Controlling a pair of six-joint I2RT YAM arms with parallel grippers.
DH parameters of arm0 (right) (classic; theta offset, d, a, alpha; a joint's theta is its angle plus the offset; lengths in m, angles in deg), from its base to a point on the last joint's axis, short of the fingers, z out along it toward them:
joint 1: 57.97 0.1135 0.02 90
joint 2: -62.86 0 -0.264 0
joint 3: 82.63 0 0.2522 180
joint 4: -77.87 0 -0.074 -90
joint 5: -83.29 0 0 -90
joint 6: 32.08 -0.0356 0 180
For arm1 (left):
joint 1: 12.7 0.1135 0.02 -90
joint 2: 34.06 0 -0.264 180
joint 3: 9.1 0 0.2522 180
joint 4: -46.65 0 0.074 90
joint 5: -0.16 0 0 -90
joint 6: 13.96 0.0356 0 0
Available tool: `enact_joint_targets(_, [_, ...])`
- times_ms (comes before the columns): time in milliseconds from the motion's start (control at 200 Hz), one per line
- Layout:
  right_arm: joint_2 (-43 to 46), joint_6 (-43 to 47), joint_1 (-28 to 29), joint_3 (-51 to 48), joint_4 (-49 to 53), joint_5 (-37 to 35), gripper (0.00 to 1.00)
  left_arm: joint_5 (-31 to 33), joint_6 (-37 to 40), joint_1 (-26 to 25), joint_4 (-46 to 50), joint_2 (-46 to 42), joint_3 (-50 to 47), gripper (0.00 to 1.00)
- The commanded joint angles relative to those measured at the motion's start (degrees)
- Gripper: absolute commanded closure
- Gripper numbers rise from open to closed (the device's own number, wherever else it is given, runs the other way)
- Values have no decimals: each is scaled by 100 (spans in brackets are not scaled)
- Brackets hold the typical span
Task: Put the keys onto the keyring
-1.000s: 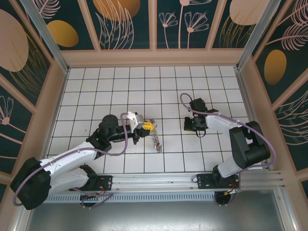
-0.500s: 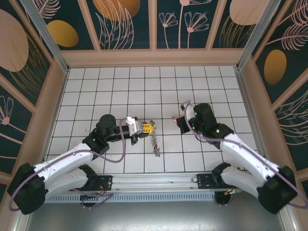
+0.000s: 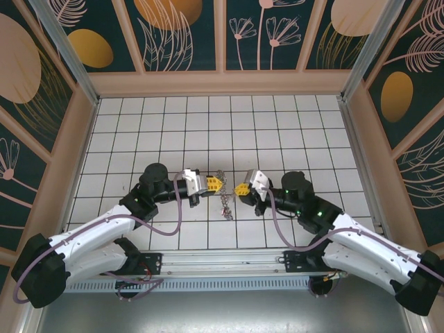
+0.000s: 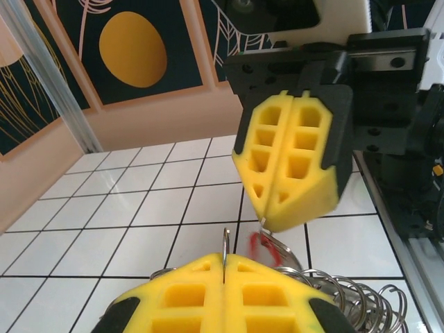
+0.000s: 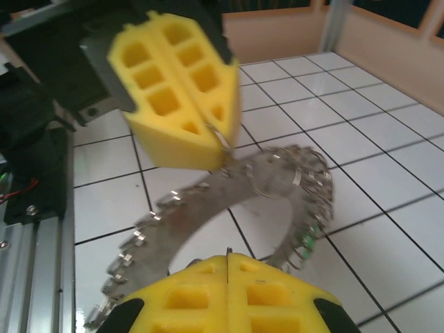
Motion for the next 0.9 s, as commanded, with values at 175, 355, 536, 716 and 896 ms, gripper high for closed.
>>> enact_joint_targets(175, [-498,165,274,439,-839,33,100,14,156,-10,-512,138,190,100])
enact_joint_targets(355, [-579,-115,272,361,-1180,-94,100,186,-13,-10,-619,107,103,100])
enact_joint_targets(536, [-549,-509,272,219,-1445,-279,100,340,-267,-5,-903,23,-52,100])
enact_joint_targets(716, [-548,-1057,272,21,-1933,-601,100,405,-433,-8,-1008,-17,-93,100])
enact_joint_targets(896, [-572,-1574,296,-229,-2513,-974,100,431,-671,-16,-1239,-3,-170,100])
